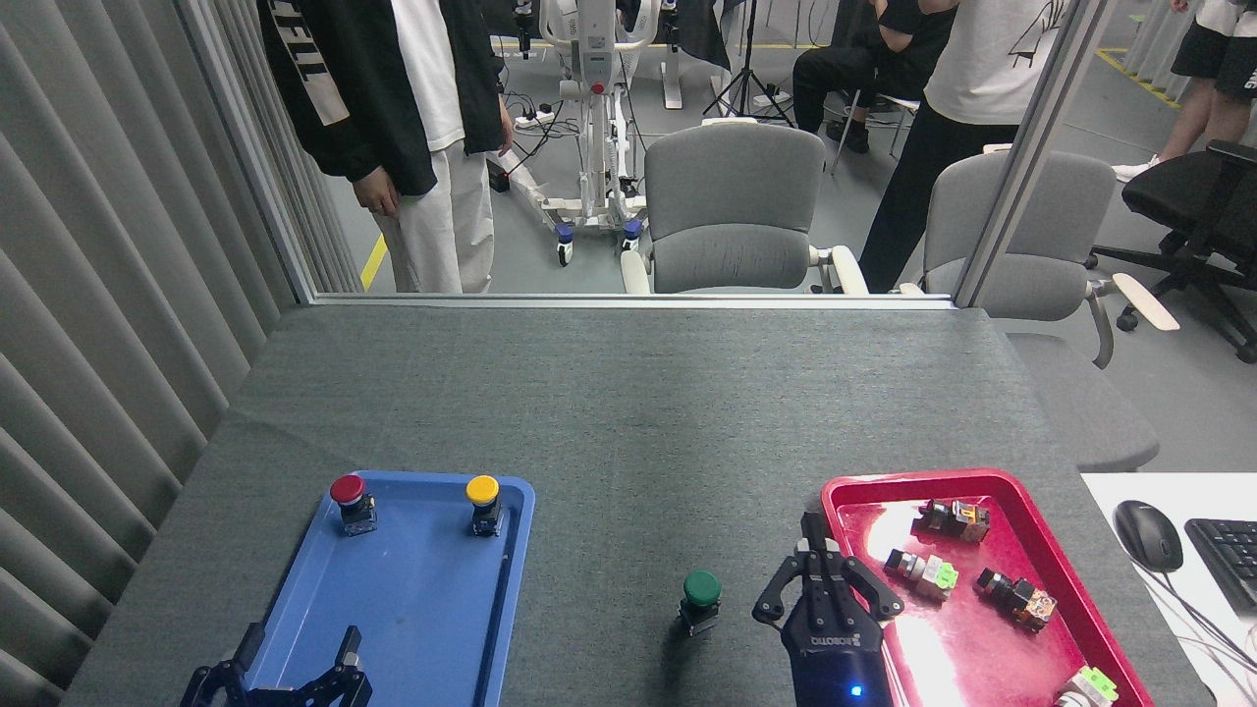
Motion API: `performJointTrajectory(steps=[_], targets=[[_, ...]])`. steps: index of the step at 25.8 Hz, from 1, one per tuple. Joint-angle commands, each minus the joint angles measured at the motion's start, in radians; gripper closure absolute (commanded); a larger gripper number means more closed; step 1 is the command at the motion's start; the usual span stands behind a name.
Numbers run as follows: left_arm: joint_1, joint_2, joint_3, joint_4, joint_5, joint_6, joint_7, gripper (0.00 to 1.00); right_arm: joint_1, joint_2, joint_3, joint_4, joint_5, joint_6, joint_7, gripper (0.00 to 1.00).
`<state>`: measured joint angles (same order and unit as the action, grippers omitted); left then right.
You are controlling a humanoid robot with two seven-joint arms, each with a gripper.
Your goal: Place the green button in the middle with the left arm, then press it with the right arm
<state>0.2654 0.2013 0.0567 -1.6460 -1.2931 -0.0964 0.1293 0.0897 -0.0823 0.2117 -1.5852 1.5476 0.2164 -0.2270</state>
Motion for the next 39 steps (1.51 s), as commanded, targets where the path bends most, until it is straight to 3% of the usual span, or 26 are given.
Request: performJointTrajectory(steps=[1, 17, 28, 39], targets=[[0.000, -0.005, 0.000, 0.003, 0.003, 0.003, 0.001, 0.01, 0.028, -0.031, -0.040, -0.012, -0.006, -0.008, -0.003, 0.00], [-0.041, -0.022, 0.000, 0.015, 0.038, 0.003, 0.050, 0.01, 0.068, -0.050, -0.046, -0.010, -0.029, -0.023, 0.003, 0.00], [-0.074, -0.098, 0.058, 0.011, 0.035, -0.011, 0.035, 0.01, 0.070, -0.051, -0.046, -0.009, -0.041, -0.058, 0.006, 0.00], [-0.080, -0.115, 0.083, 0.018, 0.032, -0.075, 0.036, 0.01, 0.081, -0.044, -0.048, -0.001, -0.067, -0.060, 0.008, 0.00]])
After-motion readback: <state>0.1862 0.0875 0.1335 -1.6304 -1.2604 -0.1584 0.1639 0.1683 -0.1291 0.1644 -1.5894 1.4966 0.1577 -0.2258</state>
